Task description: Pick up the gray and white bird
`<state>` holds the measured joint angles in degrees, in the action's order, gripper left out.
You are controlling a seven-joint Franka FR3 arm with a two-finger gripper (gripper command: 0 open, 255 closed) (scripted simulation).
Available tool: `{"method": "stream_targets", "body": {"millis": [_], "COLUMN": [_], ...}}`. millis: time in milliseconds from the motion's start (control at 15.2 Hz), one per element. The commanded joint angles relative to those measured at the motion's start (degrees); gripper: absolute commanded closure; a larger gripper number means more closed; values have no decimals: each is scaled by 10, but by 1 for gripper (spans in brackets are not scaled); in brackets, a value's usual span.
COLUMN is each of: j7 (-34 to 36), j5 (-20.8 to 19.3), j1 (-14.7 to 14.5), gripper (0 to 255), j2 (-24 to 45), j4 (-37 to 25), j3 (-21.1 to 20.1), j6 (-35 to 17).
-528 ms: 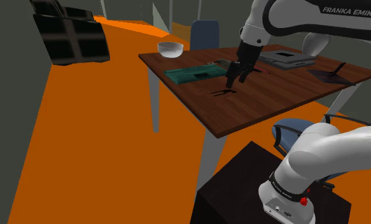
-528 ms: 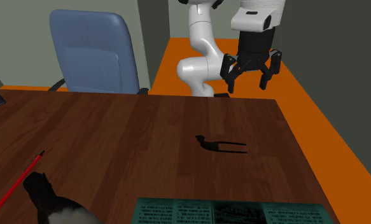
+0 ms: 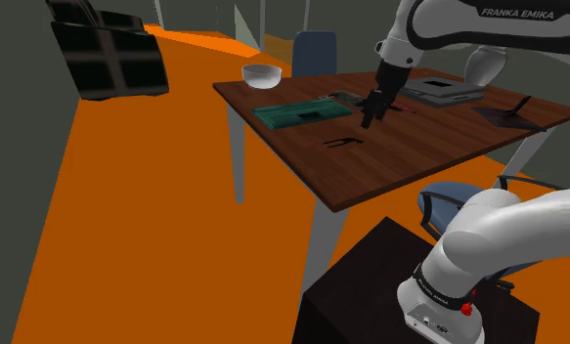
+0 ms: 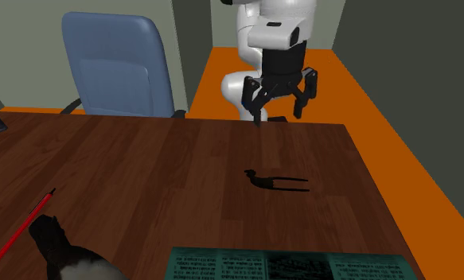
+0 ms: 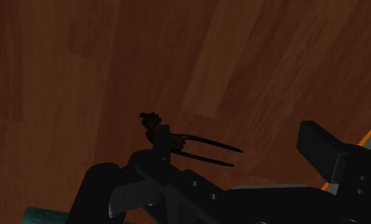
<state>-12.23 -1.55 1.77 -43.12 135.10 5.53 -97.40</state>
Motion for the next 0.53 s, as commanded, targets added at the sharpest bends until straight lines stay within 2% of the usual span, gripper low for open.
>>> {"method": "stream_targets", "body": {"millis": [0, 462], "j7": [-51, -213], "j5": [-17, -49], "j1": [2, -4], "gripper": [0, 0], "j2": [20, 117], "j4": [-11, -87], "j3": [32, 132], "j6": [-6, -22]}}
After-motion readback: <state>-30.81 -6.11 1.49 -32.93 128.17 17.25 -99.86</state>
